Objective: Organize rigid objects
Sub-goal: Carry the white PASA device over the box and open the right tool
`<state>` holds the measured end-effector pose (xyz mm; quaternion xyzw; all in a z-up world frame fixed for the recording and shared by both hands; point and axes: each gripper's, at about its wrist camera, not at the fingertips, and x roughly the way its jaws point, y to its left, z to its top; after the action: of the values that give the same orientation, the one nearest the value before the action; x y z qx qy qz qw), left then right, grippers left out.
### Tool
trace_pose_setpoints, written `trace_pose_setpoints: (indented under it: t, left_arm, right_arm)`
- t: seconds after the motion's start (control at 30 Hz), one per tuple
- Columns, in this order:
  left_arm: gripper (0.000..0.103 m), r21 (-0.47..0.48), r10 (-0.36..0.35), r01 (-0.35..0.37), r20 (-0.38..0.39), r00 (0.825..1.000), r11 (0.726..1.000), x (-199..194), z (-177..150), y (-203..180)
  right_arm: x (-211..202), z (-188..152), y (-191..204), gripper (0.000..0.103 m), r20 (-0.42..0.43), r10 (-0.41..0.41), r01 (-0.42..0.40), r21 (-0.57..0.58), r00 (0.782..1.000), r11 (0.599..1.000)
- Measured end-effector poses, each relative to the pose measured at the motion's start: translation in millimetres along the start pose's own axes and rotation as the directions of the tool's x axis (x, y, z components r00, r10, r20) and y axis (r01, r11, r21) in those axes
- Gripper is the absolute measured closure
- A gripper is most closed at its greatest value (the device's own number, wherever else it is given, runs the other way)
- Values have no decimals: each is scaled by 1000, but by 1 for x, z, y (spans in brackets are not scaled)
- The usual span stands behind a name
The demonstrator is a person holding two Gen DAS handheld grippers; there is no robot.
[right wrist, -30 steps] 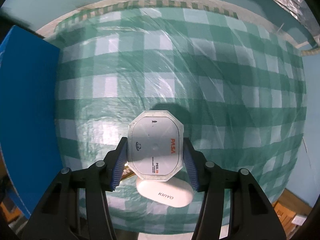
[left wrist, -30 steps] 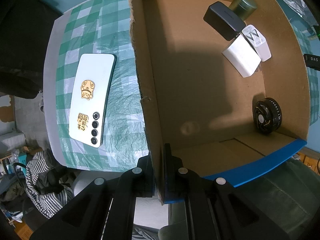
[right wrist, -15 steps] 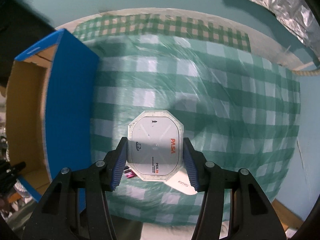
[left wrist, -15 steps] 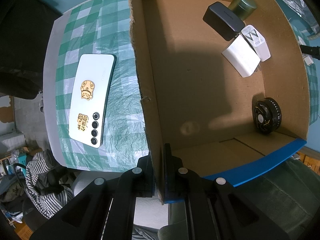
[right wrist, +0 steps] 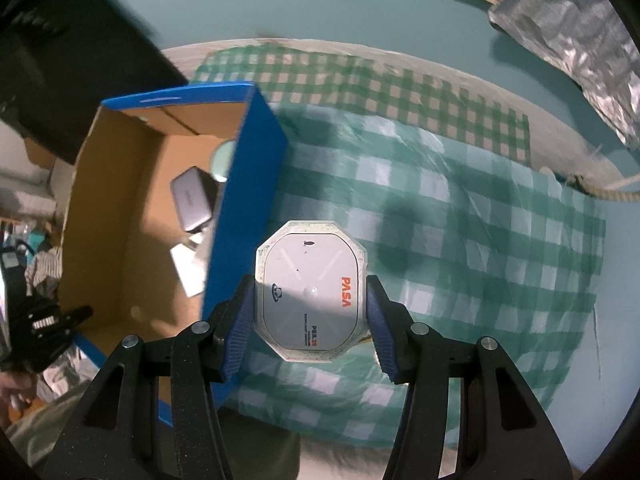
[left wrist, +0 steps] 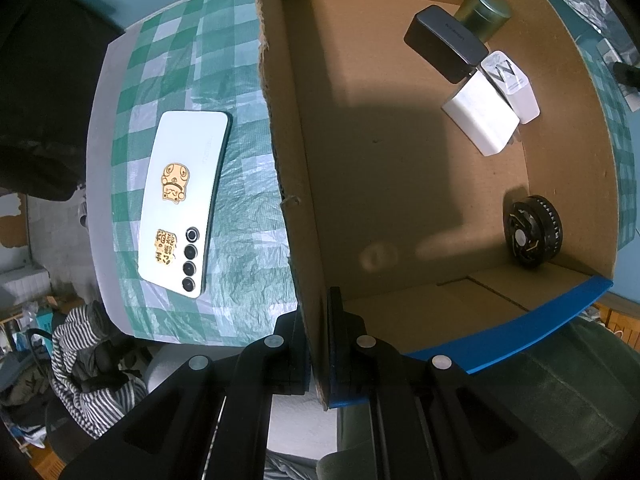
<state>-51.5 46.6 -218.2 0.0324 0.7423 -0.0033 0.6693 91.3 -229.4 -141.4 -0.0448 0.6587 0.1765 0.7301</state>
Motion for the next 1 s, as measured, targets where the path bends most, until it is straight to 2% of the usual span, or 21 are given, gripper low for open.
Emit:
trace_pose_setpoints:
  t: [0.43, 1.0]
  left_arm:
    - [98, 5, 2, -2, 5, 1000, 1000, -2, 0, -1]
    - [98, 8, -3, 3, 3, 1000, 1000, -3, 2, -1]
  right_arm:
    - [1, -3, 73, 50, -24, 59, -63, -181, 998, 982]
    - [37, -16, 121, 50, -88, 14, -42, -324, 996, 945]
